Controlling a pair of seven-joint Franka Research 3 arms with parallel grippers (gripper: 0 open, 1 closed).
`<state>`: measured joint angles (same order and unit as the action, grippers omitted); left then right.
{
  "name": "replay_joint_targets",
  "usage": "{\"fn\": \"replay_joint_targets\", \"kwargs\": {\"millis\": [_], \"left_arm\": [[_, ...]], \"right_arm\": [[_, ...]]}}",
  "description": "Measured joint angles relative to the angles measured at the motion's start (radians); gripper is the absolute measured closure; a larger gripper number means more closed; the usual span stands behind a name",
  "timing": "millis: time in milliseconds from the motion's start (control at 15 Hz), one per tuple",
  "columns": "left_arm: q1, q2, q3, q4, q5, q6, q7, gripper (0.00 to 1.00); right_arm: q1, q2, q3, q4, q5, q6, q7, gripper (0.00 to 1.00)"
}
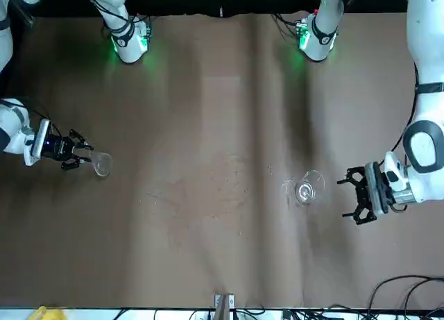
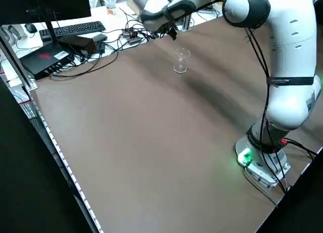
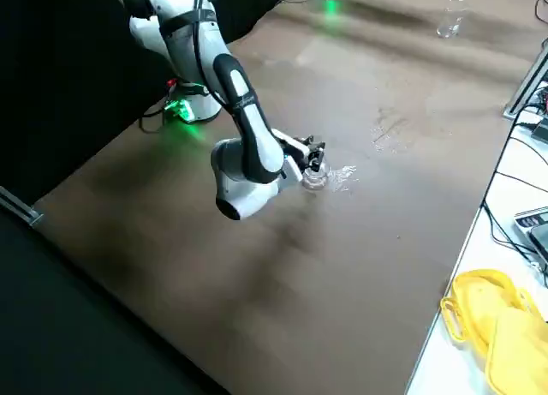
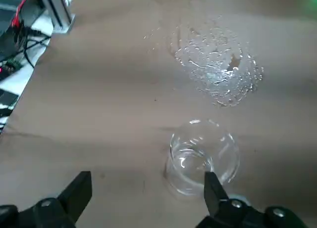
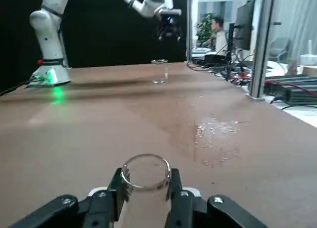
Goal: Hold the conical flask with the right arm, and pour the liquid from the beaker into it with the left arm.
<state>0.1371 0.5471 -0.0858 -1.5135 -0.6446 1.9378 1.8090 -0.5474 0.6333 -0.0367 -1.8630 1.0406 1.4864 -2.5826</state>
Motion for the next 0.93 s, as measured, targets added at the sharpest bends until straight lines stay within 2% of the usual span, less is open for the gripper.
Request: {"fn": "replay_joint_targets", "kwargs": {"millis": [200,667,933], "left_arm": [[-0.059,-0.057,-0.001,-0.006,0.118,0.007,-0.311,0.0],[-0.17,-0.174,-0.003,-0.053,0.417,0.004,-1.027,0.0],[-0.223,-0.248,-0.003,-0.107,0.524,-0.023,-1.407,0.0]], "right_arm": [[0.013,0.0,0.002,0.029,-0.049,0.013,-0.017,0.61],[0.023,0.002,0.002,0.036,-0.067,0.037,-0.058,0.61],[0.026,0.008,0.002,0.036,-0.068,0.04,-0.069,0.61]]}}
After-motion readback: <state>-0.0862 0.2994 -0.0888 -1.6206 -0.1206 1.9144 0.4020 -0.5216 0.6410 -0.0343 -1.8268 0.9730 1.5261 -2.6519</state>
